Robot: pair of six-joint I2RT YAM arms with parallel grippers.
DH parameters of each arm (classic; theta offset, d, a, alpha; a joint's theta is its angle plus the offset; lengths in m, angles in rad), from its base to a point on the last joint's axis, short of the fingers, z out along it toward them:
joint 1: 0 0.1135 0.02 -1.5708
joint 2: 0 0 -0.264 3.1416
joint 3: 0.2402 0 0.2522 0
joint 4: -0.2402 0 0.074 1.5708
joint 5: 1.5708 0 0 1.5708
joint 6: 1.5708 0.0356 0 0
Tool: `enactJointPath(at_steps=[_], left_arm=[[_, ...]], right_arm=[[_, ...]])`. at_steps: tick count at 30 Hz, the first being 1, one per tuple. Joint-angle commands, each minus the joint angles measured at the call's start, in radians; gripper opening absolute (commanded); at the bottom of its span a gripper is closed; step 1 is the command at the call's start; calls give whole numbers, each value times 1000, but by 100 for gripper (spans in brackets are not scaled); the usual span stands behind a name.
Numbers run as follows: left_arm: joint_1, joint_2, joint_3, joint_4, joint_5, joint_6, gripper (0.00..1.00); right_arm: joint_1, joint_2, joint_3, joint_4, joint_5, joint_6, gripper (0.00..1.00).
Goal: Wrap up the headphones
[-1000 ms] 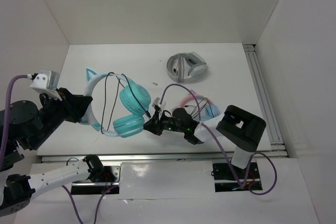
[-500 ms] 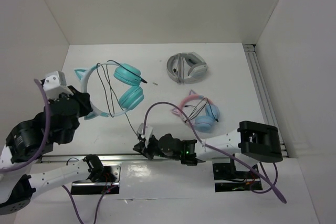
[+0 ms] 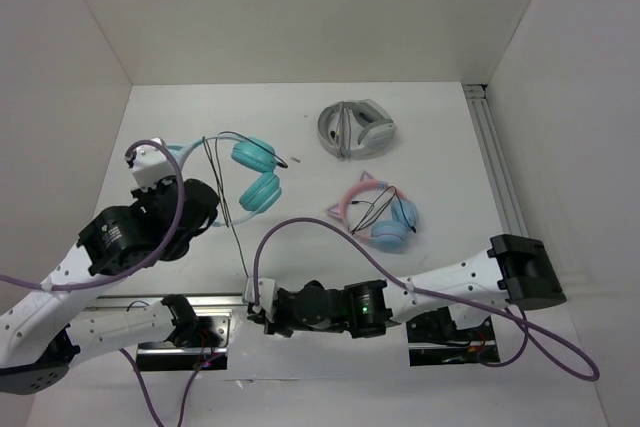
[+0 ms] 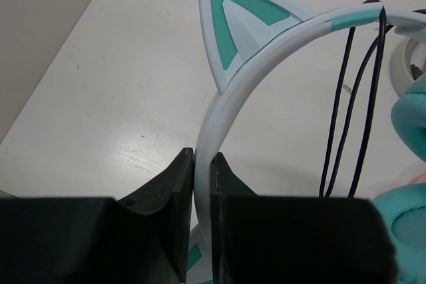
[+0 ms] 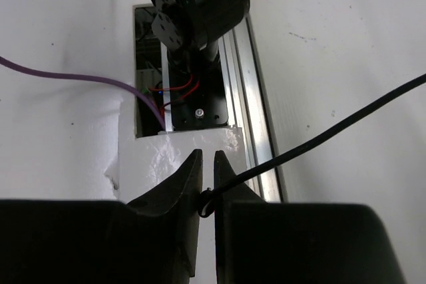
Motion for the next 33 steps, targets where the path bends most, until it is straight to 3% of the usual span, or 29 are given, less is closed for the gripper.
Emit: enactJointPath(at_steps=[1, 9, 13, 18, 25, 27, 29, 33], left_arm=[[7, 10, 2, 64, -52, -35, 0], [-28, 32, -42, 105, 90, 209, 0], [-39, -10, -88, 199, 271, 460, 0], [-39, -1, -110, 224, 454, 580, 0], [-39, -27, -172, 293, 643, 695, 0], [-39, -36, -172, 293, 718, 729, 0], [-39, -36, -163, 293, 771, 741, 0], [-39, -36, -163, 302, 899, 774, 0]], right_arm=[[21, -53, 91, -130, -4, -65, 0], [69, -81, 277, -420, 227, -183, 0], [108, -61, 358, -564, 438, -214, 0], [152, -50, 417, -638, 624, -236, 0], [198, -68, 366, -525, 995, -328, 0], [198, -68, 327, -429, 1127, -447, 0], [198, -79, 257, -214, 1183, -565, 0], [153, -88, 236, -147, 1204, -630, 0]])
